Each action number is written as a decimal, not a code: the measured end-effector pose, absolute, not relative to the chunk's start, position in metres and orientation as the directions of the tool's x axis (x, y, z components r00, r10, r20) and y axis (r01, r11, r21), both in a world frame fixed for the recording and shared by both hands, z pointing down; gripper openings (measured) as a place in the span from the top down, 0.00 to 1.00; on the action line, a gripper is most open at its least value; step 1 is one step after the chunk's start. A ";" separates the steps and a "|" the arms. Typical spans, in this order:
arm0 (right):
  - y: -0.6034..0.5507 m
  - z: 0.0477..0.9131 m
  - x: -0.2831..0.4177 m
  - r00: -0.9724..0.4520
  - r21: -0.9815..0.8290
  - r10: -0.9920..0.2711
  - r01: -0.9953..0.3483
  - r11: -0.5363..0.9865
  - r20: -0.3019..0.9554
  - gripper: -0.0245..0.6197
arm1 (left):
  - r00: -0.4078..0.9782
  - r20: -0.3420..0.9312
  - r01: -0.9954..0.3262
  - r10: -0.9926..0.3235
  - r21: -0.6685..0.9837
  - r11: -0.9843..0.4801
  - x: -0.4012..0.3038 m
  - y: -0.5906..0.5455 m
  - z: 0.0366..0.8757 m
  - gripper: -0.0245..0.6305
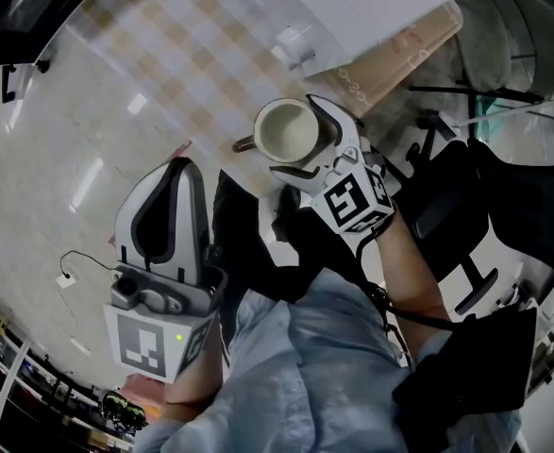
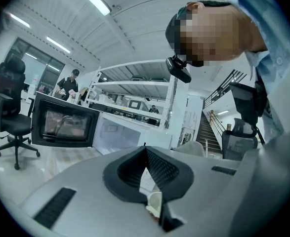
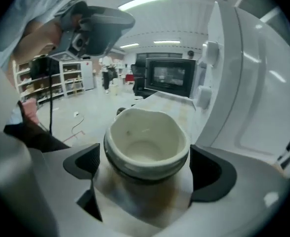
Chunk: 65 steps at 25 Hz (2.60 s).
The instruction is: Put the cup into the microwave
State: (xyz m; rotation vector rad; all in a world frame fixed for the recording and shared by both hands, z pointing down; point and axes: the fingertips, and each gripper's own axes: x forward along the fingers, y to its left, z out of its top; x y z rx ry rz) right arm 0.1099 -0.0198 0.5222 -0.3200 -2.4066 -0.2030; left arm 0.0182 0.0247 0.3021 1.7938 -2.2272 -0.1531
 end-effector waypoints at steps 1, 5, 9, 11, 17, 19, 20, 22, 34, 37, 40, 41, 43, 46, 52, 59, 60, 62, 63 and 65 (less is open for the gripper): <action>-0.021 0.523 0.114 -0.717 0.088 0.198 0.341 0.936 0.669 0.14 | -0.194 0.146 -0.940 -0.970 0.256 0.226 0.018 0.025 0.302 0.96; -0.031 0.522 0.117 -0.706 0.194 0.218 0.454 0.870 0.673 0.15 | -0.197 0.146 -0.932 -0.969 0.277 0.232 0.015 0.023 0.302 0.96; -0.029 0.520 0.116 -0.719 0.198 0.210 0.439 0.876 0.663 0.24 | -0.190 0.153 -0.940 -0.970 0.258 0.225 0.015 0.028 0.305 0.96; -0.030 0.522 0.120 -0.724 0.157 0.168 0.358 0.920 0.669 0.26 | -0.180 0.157 -0.937 -0.971 0.272 0.218 0.017 0.030 0.306 0.96; -0.028 0.529 0.135 -0.742 0.033 -0.002 0.026 0.999 0.670 0.44 | -0.168 0.153 -0.933 -0.974 0.293 0.208 0.017 0.029 0.304 0.96; -0.028 0.528 0.133 -0.745 0.090 -0.018 0.056 0.994 0.666 0.44 | -0.177 0.138 -0.927 -0.975 0.309 0.212 0.014 0.024 0.300 0.96; -0.028 0.526 0.131 -0.746 0.128 -0.010 0.101 0.987 0.666 0.40 | -0.176 0.138 -0.928 -0.975 0.307 0.212 0.013 0.024 0.299 0.96; -0.029 0.525 0.126 -0.739 0.190 0.036 0.220 0.957 0.673 0.32 | -0.166 0.151 -0.934 -0.975 0.292 0.204 0.015 0.031 0.303 0.96; -0.019 0.518 0.100 -0.688 0.212 0.254 0.516 0.830 0.680 0.19 | -0.185 0.150 -0.925 -0.971 0.309 0.223 -0.001 0.043 0.305 0.96; -0.017 0.517 0.093 -0.729 0.192 0.160 0.375 0.907 0.666 0.19 | -0.182 0.149 -0.923 -0.972 0.314 0.221 -0.005 0.042 0.306 0.96; -0.014 0.516 0.088 -0.735 0.179 -0.006 0.158 0.971 0.678 0.19 | -0.176 0.155 -0.923 -0.972 0.317 0.218 -0.007 0.043 0.304 0.96; -0.012 0.515 0.087 -0.725 0.169 -0.061 0.077 0.983 0.686 0.19 | -0.177 0.158 -0.922 -0.972 0.319 0.220 -0.008 0.042 0.303 0.96; -0.010 0.514 0.085 -0.703 0.141 -0.149 -0.069 0.988 0.695 0.19 | -0.181 0.157 -0.919 -0.971 0.324 0.224 -0.010 0.040 0.301 0.96; -0.009 0.515 0.082 -0.692 0.112 -0.175 -0.136 0.984 0.701 0.19 | -0.179 0.154 -0.918 -0.972 0.328 0.221 -0.010 0.039 0.299 0.96; 0.002 0.521 0.079 -0.716 0.163 0.064 0.244 0.956 0.695 0.18 | -0.177 0.141 -0.917 -0.974 0.335 0.215 -0.007 0.039 0.299 0.96; 0.009 0.523 0.071 -0.730 0.131 0.234 0.405 0.905 0.642 0.14 | -0.195 0.147 -0.917 -0.970 0.324 0.233 -0.007 0.045 0.301 0.96; 0.009 0.521 0.070 -0.746 0.132 0.237 0.398 0.908 0.623 0.14 | -0.197 0.142 -0.917 -0.970 0.322 0.234 -0.006 0.045 0.300 0.96; 0.009 0.519 0.069 -0.773 0.135 0.234 0.380 0.915 0.589 0.12 | -0.202 0.132 -0.919 -0.971 0.318 0.234 -0.005 0.045 0.297 0.96; 0.008 0.519 0.069 -0.780 0.136 0.230 0.372 0.918 0.582 0.12 | -0.202 0.129 -0.920 -0.971 0.314 0.234 -0.003 0.045 0.296 0.96; 0.008 0.519 0.068 -0.787 0.134 0.216 0.352 0.926 0.578 0.12 | -0.197 0.136 -0.928 -0.971 0.295 0.230 0.001 0.048 0.296 0.96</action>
